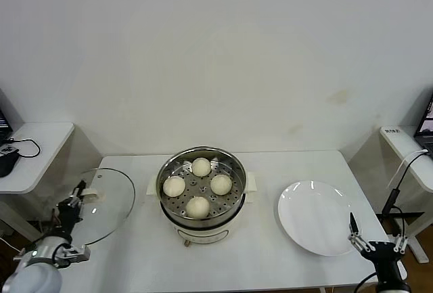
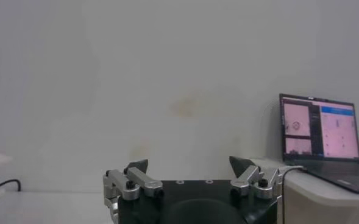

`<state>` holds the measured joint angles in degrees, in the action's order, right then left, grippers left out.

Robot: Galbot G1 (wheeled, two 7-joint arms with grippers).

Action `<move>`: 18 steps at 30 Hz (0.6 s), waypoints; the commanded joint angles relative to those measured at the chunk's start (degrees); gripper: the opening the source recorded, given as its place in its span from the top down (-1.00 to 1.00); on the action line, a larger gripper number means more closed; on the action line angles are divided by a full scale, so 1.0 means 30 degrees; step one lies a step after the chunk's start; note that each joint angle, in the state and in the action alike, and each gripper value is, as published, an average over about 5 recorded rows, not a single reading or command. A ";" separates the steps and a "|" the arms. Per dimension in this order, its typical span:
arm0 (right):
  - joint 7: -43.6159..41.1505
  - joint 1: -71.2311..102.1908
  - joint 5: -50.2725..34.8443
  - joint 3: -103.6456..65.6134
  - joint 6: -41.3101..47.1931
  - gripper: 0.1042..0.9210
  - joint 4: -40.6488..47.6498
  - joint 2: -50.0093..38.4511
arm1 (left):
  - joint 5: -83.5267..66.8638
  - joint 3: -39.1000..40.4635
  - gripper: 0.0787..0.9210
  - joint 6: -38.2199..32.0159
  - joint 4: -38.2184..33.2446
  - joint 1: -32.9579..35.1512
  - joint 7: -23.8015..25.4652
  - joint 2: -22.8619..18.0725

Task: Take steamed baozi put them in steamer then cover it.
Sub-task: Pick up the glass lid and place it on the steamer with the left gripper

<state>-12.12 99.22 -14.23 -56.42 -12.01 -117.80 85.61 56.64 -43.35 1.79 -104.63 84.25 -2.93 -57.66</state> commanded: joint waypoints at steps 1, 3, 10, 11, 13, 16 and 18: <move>0.0037 0.0026 0.0693 0.0841 -0.0156 -0.76 0.0061 -0.0187 | -0.3059 -0.1012 0.86 0.2672 -0.7798 0.2298 0.2401 0.1021; 0.0069 0.0096 0.1033 0.1099 -0.0259 -0.76 0.0098 -0.0150 | -0.3087 -0.0147 0.86 0.3106 -0.8590 0.2179 0.2701 0.1432; 0.0115 0.0080 0.1825 0.1948 -0.0245 -0.76 0.0132 0.0165 | -0.2134 0.4589 0.86 0.4780 -0.8694 -0.0910 0.3483 0.2818; 0.0133 0.0021 0.2023 0.2075 -0.0221 -0.76 0.0134 0.0281 | -0.2133 0.5357 0.86 0.5071 -0.8484 -0.1624 0.3564 0.2970; 0.0195 -0.0137 0.2525 0.2349 -0.0184 -0.76 0.0168 0.0569 | -0.2045 0.6936 0.86 0.5582 -0.7793 -0.3223 0.3707 0.3098; 0.0328 -0.0353 0.3538 0.2731 -0.0210 -0.76 0.0327 0.1027 | -0.1614 0.9136 0.86 0.6136 -0.6535 -0.5316 0.3966 0.2746; 0.0404 -0.0431 0.4227 0.2928 -0.0283 -0.76 0.0487 0.1267 | -0.1129 1.0286 0.86 0.6449 -0.5882 -0.6354 0.4272 0.2142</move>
<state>-11.40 98.80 -8.89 -51.01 -12.57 -117.10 86.89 51.38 -32.10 14.13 -124.11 80.77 6.29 -51.26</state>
